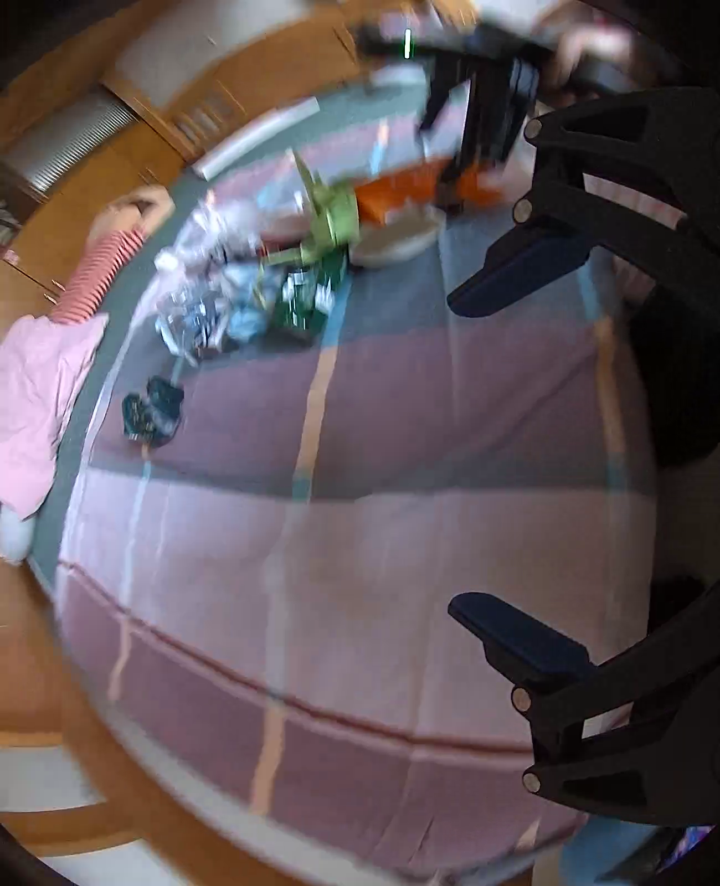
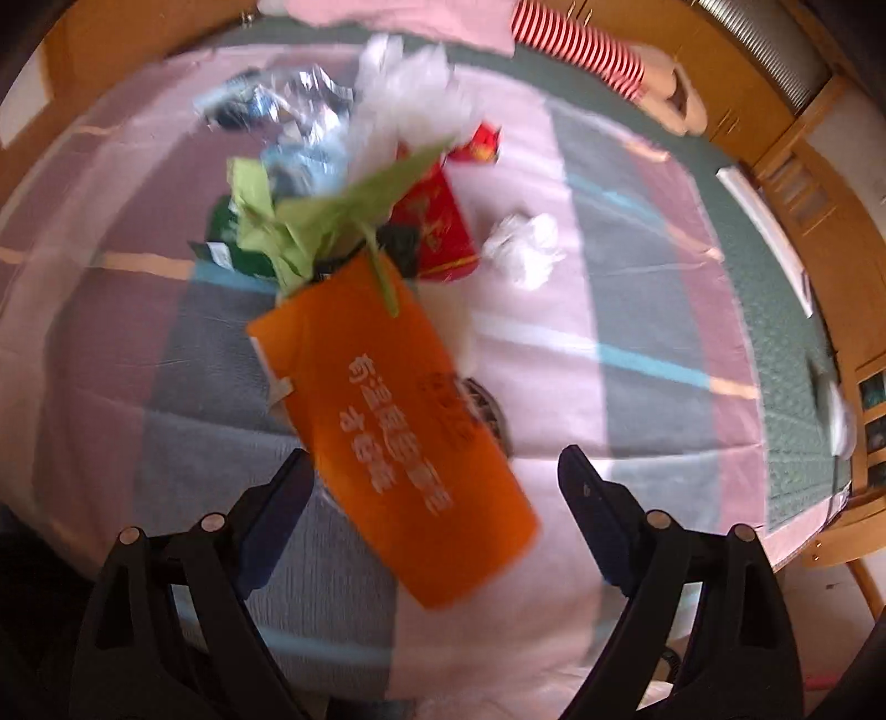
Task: Collect trash
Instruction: 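Move both tools back over the bed toward the orange bread bag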
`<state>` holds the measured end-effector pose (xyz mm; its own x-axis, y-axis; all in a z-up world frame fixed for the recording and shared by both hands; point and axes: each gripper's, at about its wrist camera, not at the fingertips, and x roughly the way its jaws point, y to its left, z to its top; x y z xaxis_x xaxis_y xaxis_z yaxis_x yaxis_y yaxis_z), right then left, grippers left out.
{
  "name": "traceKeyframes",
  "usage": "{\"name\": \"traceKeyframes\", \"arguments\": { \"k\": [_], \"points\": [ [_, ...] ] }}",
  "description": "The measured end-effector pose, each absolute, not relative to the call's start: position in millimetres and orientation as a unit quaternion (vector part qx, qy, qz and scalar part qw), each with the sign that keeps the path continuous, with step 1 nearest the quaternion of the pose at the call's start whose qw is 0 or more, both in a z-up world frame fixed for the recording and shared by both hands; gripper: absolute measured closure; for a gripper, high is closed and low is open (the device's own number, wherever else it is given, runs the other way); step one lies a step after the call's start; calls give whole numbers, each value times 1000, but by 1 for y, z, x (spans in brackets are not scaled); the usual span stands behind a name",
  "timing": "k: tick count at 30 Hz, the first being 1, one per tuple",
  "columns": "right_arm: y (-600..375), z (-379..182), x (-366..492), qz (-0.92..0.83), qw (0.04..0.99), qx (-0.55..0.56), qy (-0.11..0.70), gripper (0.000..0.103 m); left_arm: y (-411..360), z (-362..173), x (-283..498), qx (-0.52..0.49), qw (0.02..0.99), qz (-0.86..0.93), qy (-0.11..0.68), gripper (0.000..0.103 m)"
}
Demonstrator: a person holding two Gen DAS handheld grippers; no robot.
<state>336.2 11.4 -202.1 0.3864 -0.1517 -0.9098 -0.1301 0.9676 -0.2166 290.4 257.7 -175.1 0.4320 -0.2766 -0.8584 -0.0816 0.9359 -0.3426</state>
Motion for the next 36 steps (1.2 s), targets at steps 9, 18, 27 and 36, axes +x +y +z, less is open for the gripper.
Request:
{"name": "traceKeyframes", "arguments": {
  "k": [9, 18, 27, 36],
  "points": [
    [73, -182, 334, 87, 846, -22, 526, 50, 296, -172, 277, -247, 815, -21, 525, 4],
    [140, -209, 358, 172, 807, 165, 541, 69, 357, -189, 264, -328, 784, 72, 523, 4],
    [88, -196, 346, 38, 846, 192, 496, 35, 336, -197, 275, -321, 775, 35, 543, 4],
    [124, -248, 365, 90, 745, 246, 613, 50, 348, -203, 271, -335, 769, 65, 541, 4]
  ]
}}
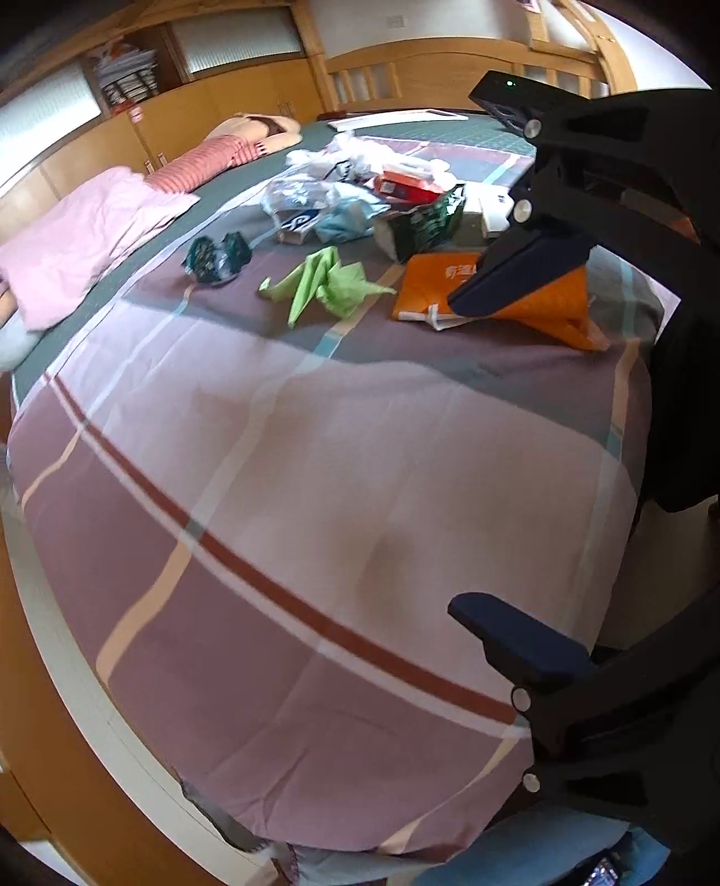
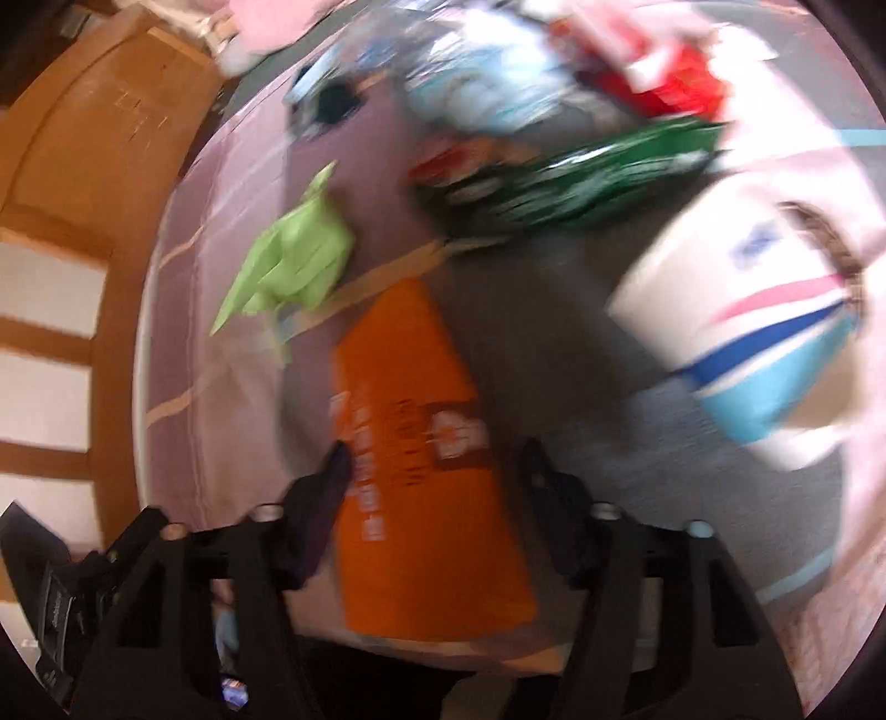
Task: Collect trash
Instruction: 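Move both tools back over the bed toward the orange bread bag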
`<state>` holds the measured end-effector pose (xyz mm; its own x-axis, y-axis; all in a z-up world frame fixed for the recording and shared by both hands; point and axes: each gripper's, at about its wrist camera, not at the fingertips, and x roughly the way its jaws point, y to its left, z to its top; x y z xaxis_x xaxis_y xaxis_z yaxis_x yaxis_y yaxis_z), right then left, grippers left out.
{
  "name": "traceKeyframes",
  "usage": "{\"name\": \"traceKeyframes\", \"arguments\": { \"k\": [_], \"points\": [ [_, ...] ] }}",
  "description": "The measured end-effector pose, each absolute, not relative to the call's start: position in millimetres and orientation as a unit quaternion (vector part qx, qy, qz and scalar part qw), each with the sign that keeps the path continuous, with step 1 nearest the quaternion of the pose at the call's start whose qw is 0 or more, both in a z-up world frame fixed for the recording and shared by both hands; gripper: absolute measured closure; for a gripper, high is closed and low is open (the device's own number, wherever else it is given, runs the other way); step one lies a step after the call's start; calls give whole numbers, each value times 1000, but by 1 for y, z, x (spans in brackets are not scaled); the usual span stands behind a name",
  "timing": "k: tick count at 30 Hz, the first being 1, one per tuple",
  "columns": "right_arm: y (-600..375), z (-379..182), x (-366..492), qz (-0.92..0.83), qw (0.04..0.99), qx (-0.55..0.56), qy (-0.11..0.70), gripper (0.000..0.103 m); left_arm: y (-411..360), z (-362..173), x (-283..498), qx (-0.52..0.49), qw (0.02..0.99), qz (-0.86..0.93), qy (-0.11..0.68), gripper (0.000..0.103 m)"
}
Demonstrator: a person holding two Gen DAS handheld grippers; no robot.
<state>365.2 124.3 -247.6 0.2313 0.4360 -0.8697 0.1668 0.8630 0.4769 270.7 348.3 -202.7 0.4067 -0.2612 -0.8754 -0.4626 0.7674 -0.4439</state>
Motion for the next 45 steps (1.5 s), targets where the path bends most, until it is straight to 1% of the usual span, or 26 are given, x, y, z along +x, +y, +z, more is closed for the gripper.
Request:
{"name": "traceKeyframes", "arguments": {
  "k": [3, 7, 8, 10, 11, 13, 15, 20, 38, 45],
  "points": [
    [155, -261, 371, 140, 714, 276, 628, 51, 354, -201, 269, -342, 771, 78, 531, 4],
    [190, -259, 382, 220, 703, 271, 619, 51, 360, -201, 267, -347, 771, 88, 526, 4],
    [193, -257, 383, 234, 699, 278, 616, 48, 360, -201, 268, -348, 770, 89, 527, 4],
    [196, -254, 387, 238, 701, 289, 607, 30, 361, -203, 268, -347, 769, 91, 530, 4],
    [195, -251, 389, 229, 709, 286, 603, 29, 361, -204, 268, -347, 768, 93, 531, 4],
    [181, -241, 381, 196, 736, 274, 587, 29, 362, -206, 268, -347, 766, 94, 533, 4],
    [166, -235, 379, 163, 758, 285, 564, 29, 361, -207, 268, -346, 765, 95, 535, 4],
    [136, -229, 374, 120, 781, 309, 529, 29, 356, -210, 272, -340, 765, 93, 540, 4],
    [100, -245, 364, 92, 748, 341, 561, 29, 349, -216, 274, -328, 761, 92, 553, 4],
    [98, -242, 362, 84, 754, 338, 557, 29, 350, -217, 274, -326, 761, 92, 554, 4]
  ]
}}
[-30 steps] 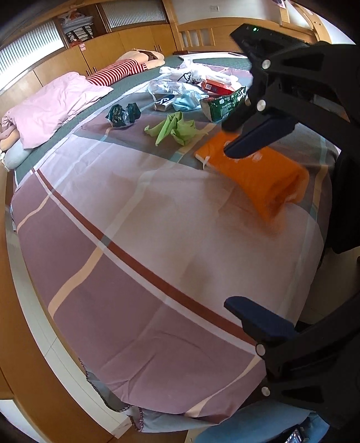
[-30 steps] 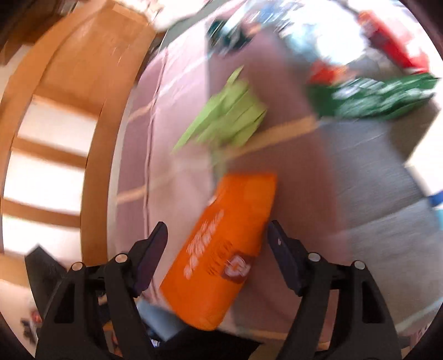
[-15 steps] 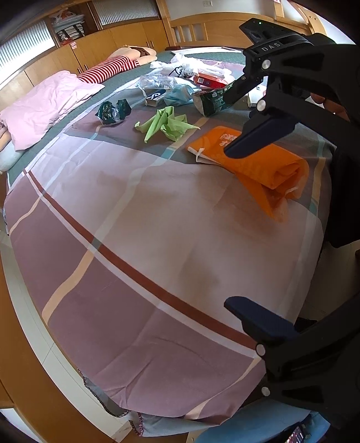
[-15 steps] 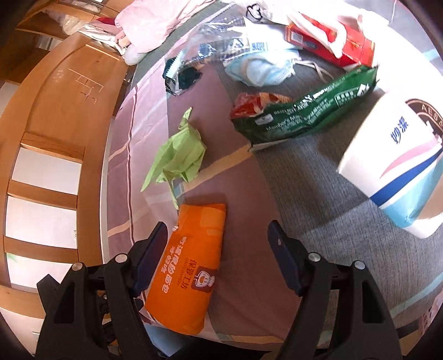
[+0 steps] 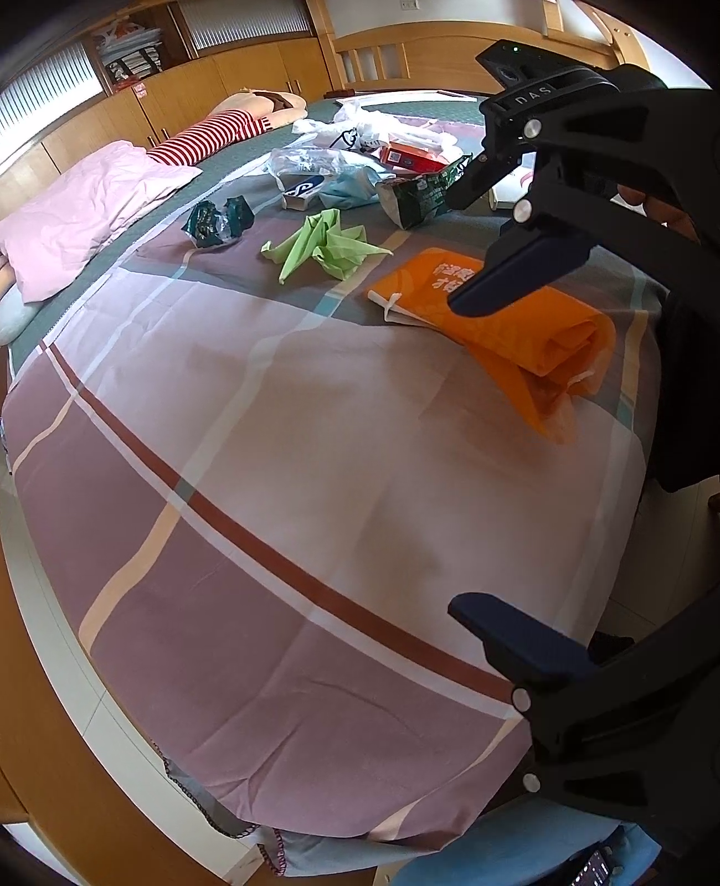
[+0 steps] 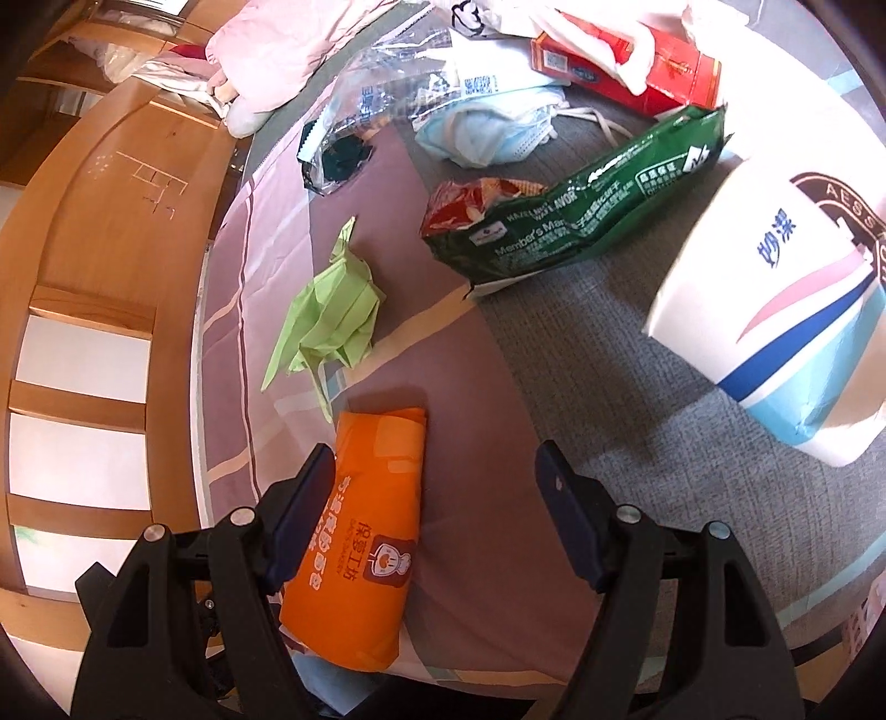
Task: Collect trash
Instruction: 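Move both tools back over the bed toward the orange bread bag, then grasp the orange bread bag with the left tool while the right tool grasps the green paper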
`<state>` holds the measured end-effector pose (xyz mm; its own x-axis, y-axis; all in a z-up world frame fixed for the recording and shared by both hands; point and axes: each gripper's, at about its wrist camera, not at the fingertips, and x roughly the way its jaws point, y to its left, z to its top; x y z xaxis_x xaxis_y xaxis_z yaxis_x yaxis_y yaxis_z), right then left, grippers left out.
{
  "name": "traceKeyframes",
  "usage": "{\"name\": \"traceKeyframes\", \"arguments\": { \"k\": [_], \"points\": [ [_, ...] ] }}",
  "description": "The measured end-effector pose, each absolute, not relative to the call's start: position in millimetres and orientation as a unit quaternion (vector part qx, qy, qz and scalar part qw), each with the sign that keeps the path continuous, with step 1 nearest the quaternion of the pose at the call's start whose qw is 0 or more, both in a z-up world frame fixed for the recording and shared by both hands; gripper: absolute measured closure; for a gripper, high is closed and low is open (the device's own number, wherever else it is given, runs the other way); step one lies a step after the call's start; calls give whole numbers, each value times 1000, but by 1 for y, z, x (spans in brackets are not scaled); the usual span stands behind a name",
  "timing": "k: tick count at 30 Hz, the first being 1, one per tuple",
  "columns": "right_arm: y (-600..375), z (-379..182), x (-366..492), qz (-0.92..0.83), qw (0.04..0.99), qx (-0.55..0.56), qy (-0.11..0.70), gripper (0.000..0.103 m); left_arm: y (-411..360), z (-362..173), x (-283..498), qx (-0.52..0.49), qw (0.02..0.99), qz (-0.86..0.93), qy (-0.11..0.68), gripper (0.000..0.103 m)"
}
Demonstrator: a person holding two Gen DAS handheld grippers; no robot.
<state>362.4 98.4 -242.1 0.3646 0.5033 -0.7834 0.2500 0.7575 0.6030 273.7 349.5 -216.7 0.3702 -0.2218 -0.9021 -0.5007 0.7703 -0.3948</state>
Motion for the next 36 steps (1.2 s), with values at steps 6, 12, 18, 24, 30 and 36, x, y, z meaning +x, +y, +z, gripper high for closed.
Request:
{"name": "traceKeyframes", "arguments": {
  "k": [6, 12, 18, 24, 30, 36],
  "points": [
    [91, -242, 361, 70, 755, 343, 554, 29, 349, -217, 273, -325, 761, 91, 554, 4],
    [85, -239, 359, 60, 762, 345, 545, 29, 342, -216, 275, -314, 766, 83, 555, 4],
    [77, -237, 357, 41, 766, 353, 536, 29, 320, -205, 280, -265, 789, 39, 553, 4],
    [66, -239, 355, 19, 766, 362, 531, 29, 299, -201, 282, -219, 802, 16, 555, 4],
    [55, -223, 349, -6, 795, 357, 490, 29, 286, -201, 282, -194, 805, -10, 560, 4],
    [48, -210, 344, -30, 817, 349, 458, 29, 269, -205, 282, -168, 801, -46, 573, 4]
  ]
}}
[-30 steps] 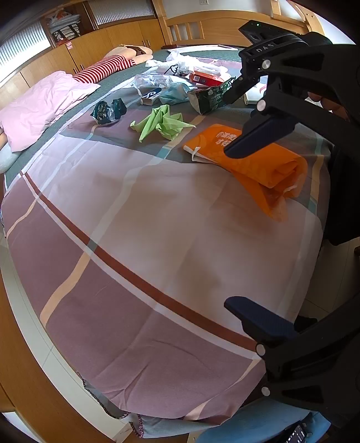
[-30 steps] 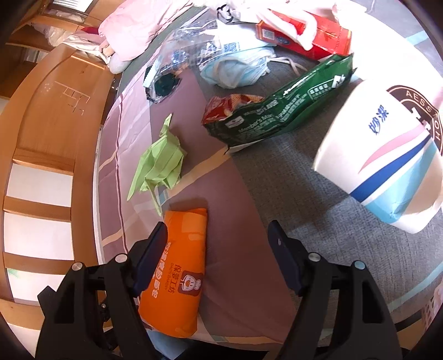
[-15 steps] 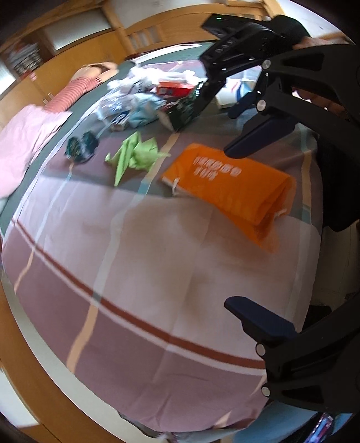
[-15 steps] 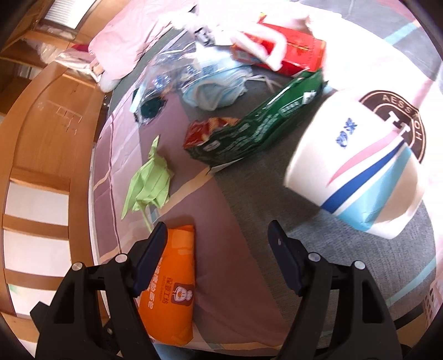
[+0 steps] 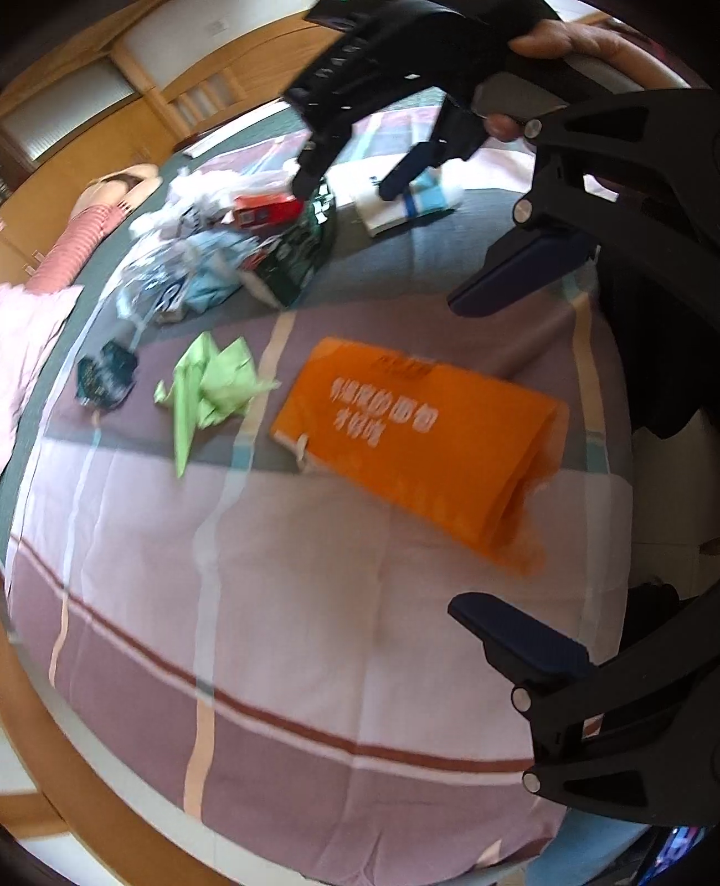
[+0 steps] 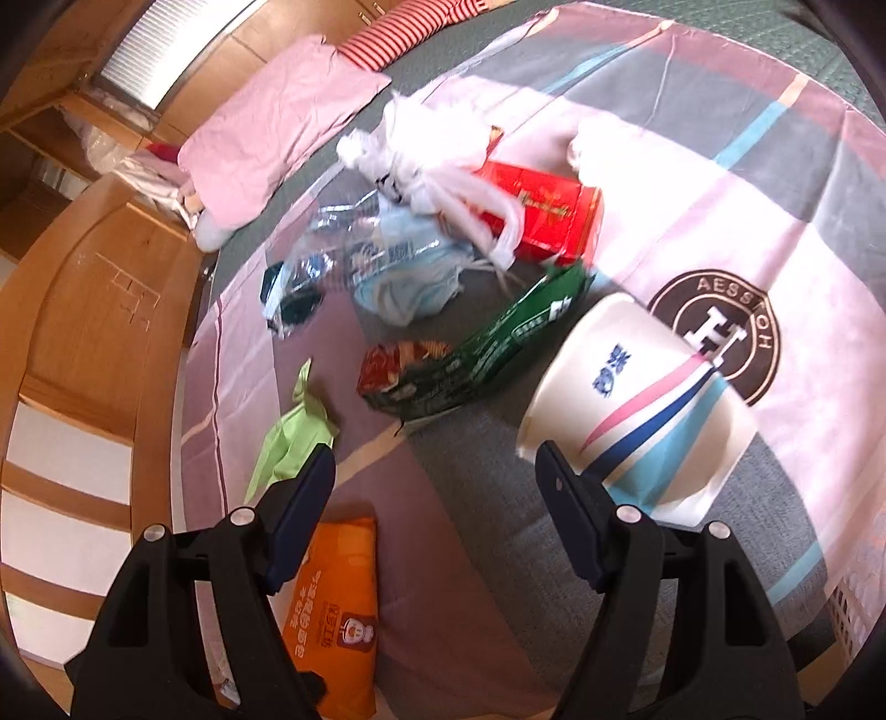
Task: Collect trash
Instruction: 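Grasp the orange bread bag with the left tool while the right tool grasps the green paper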
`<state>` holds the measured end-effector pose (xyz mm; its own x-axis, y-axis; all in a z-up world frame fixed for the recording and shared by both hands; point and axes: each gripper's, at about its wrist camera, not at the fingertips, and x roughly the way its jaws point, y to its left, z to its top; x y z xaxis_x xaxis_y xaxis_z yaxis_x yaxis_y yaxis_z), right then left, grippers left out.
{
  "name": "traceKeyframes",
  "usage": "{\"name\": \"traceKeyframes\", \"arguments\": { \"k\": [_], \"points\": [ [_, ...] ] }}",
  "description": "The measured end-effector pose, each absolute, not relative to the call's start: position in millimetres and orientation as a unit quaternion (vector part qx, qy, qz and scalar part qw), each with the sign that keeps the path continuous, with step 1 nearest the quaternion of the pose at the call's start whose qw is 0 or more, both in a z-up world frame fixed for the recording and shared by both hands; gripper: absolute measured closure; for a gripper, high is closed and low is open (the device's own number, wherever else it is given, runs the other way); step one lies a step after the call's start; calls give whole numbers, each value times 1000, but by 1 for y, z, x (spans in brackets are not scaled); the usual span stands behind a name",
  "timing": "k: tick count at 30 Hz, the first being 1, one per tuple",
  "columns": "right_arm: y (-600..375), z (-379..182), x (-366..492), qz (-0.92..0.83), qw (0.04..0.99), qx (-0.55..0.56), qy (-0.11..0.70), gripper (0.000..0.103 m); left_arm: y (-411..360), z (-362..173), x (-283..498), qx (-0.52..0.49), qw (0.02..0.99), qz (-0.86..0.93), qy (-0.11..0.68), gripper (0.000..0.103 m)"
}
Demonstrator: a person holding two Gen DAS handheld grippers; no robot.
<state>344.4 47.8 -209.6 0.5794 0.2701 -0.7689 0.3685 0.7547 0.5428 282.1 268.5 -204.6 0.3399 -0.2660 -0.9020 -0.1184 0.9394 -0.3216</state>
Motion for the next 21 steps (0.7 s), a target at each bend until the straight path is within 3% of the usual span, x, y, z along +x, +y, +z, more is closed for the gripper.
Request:
{"name": "traceKeyframes", "arguments": {
  "k": [9, 16, 18, 19, 21],
  "points": [
    [39, -208, 341, -50, 818, 361, 444, 29, 285, -220, 287, -246, 771, -49, 585, 4],
    [47, -208, 346, -37, 819, 352, 452, 29, 255, -230, 296, -163, 787, -56, 592, 4],
    [53, -206, 351, -27, 823, 341, 453, 29, 247, -236, 298, -144, 792, -60, 591, 14],
    [57, -204, 355, -18, 827, 331, 455, 29, 247, -238, 298, -140, 793, -58, 590, 26],
    [71, -201, 366, 2, 833, 304, 462, 29, 254, -236, 299, -148, 801, -46, 578, 35]
  ]
}}
